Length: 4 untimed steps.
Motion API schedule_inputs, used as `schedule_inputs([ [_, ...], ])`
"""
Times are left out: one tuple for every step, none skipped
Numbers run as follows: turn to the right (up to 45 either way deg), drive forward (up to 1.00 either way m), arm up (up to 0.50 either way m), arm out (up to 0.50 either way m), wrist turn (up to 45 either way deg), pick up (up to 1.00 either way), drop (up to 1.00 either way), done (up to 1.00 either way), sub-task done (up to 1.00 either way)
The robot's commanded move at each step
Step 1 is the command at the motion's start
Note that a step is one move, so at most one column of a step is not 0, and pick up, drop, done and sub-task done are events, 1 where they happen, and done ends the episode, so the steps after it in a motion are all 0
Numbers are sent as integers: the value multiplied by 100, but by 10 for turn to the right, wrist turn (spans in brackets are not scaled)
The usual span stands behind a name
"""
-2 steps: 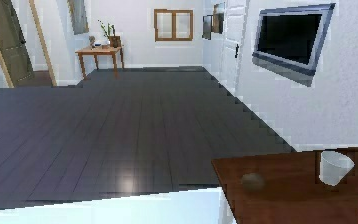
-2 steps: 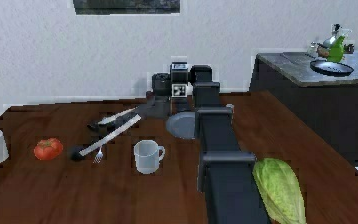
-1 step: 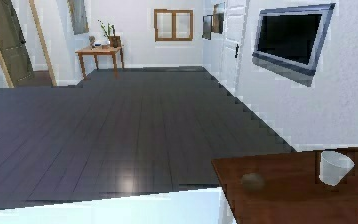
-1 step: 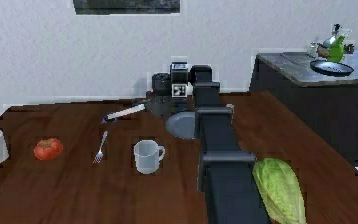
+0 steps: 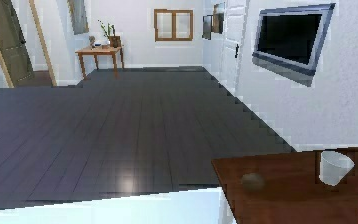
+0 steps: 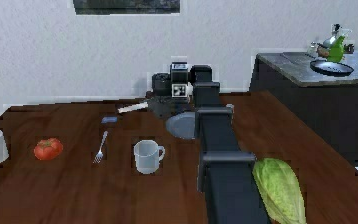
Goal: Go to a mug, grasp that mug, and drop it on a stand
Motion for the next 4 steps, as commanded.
schedule_inputs([
  [0,0,-30,0,0,0,0,0,0],
  [0,0,0,0,0,100,0,0,0],
  [0,0,10,0,0,0,0,0,0],
  [0,0,22,0,0,0,0,0,0],
])
